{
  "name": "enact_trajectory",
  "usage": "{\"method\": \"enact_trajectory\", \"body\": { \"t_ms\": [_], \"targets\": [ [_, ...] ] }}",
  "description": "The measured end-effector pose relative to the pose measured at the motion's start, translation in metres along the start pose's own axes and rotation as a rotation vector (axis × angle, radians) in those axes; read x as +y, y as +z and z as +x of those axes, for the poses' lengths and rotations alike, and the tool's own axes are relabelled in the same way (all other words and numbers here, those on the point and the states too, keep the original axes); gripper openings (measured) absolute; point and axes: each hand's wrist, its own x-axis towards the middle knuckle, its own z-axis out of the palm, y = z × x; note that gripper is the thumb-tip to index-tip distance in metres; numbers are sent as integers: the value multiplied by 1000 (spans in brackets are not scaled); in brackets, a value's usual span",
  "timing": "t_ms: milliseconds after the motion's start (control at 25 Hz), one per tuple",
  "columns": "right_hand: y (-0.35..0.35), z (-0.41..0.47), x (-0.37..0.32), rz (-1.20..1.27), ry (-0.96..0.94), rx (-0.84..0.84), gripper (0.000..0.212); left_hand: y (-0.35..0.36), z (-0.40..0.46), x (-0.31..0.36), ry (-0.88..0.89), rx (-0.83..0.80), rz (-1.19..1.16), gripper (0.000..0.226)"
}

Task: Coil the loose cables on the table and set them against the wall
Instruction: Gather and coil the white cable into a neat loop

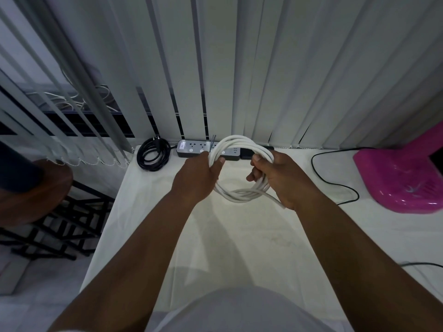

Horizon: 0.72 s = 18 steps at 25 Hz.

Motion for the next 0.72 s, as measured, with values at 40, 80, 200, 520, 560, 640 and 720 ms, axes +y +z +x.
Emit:
{"method": "enact_trajectory", "body": {
  "t_ms": [40, 80, 200, 520, 560, 640, 720],
  "targets": [
    [1, -1, 0, -2, 5, -1, 24, -1, 1, -2, 11, 22, 149, 45],
    [1, -1, 0, -2, 8, -3, 24, -1, 1, -2, 26, 53, 272, 49],
    [1, -2, -1, 37, 17, -17, 23, 0, 0, -2, 82, 120, 354, 49],
    [-5, 4, -2, 53, 50, -70, 20, -3, -5, 4, -57, -85, -123, 43],
    [-7, 4, -2, 35, 42, -70, 21, -3, -5, 5, -70, -103, -147, 43],
    [-12, 5, -3, 44, 34, -94, 27, -1, -6, 5, -112, -135, -231, 43],
    [-18, 7, -2, 243, 96, -139, 45, 1, -5, 4, -194, -138, -402, 44]
  ]
}}
